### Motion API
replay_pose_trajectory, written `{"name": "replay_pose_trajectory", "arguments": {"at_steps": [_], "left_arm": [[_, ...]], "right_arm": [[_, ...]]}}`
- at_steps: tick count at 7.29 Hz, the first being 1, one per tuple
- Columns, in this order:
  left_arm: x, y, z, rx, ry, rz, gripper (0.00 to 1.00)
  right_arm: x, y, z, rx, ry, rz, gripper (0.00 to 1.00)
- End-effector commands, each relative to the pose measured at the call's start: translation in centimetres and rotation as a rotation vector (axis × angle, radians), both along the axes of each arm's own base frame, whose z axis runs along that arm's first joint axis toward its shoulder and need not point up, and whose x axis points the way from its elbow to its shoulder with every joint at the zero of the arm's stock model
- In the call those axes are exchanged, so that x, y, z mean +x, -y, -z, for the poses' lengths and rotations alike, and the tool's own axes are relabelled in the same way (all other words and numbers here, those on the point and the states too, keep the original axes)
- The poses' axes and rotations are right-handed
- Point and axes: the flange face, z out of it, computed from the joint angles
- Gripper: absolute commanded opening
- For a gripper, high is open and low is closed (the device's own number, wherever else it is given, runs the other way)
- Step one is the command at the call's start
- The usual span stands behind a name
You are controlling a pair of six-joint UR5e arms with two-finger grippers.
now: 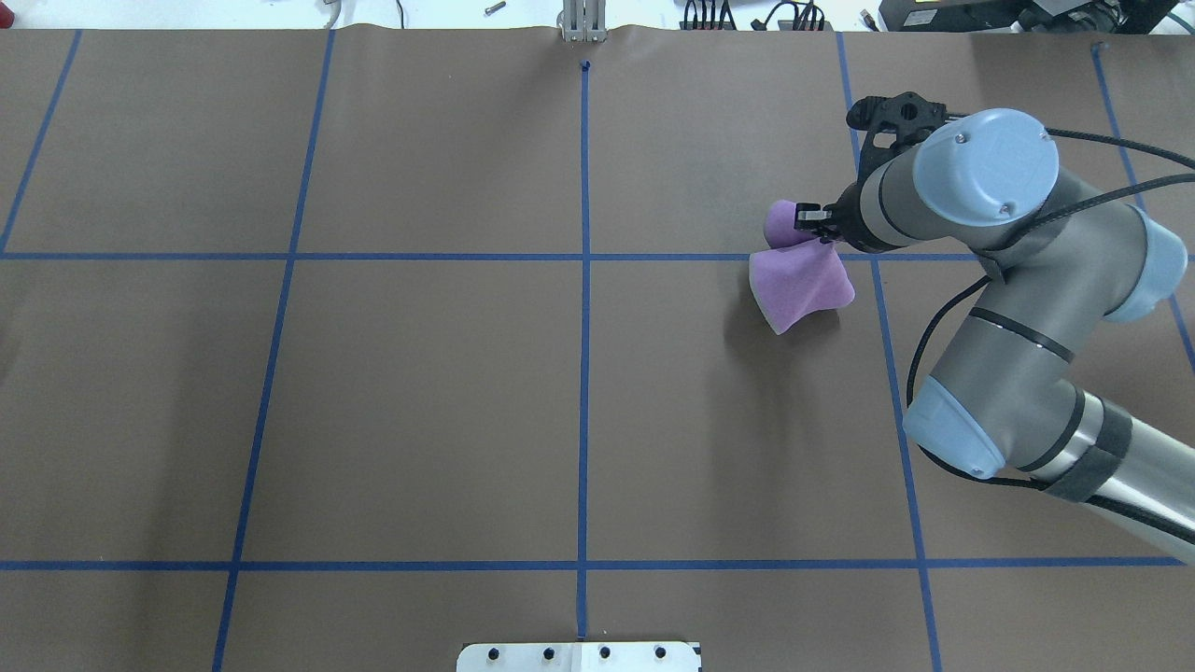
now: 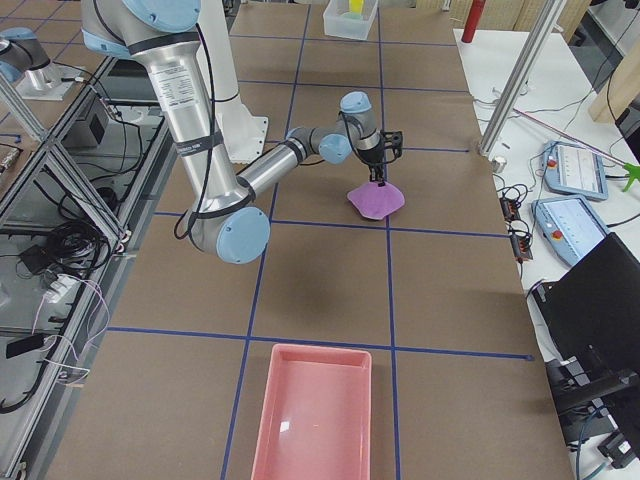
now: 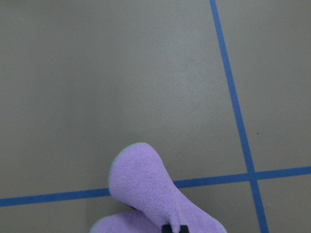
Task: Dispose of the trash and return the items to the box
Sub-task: 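Carry the purple cloth with the right gripper over the pink bin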
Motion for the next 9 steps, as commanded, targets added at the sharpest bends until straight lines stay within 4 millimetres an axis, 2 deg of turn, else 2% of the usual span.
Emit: {"name": "replay_pose_trajectory", "arguments": {"at_steps": [1,2,3,4,5,7,8,9], "left_arm": [[0.1,-0.5,-0.5,-0.012,-0.001,0.0,0.98],[0.1,-0.8,-0.8,-0.02,-0.001,0.0,0.98],[0.1,-1.1,-0.9,-0.023,-0.001,0.0,0.98],[0.1,-1.1,-1.0,-0.026,0.0,0.0,0.98],[0.1,-1.2,-1.1,-0.029,0.0,0.0,0.98],[0.1,-1.2,-1.1,-0.028,0.0,0.0,0.98],[0.1,-1.2,-1.0,-0.025,0.0,-0.001,0.98],[0.1,-1.2,-0.9,-0.025,0.0,0.0,0.98]], "right_arm": [[7.2,-1.7,4.2,-0.053,-0.01,0.02,0.0],[10.3,-1.0,2.9,-0.03,-0.029,0.082,0.0],[14.1,-0.2,0.3,-0.023,-0.054,0.135,0.0],[19.1,0.2,-3.2,-0.007,-0.075,0.212,0.0],[25.0,0.0,-6.4,0.002,-0.057,0.258,0.0],[36.7,-2.0,-14.7,0.044,-0.098,0.329,0.0],[41.7,-2.4,-18.9,0.057,-0.096,0.349,0.0],[45.0,-3.0,-22.6,0.063,-0.103,0.371,0.0]]}}
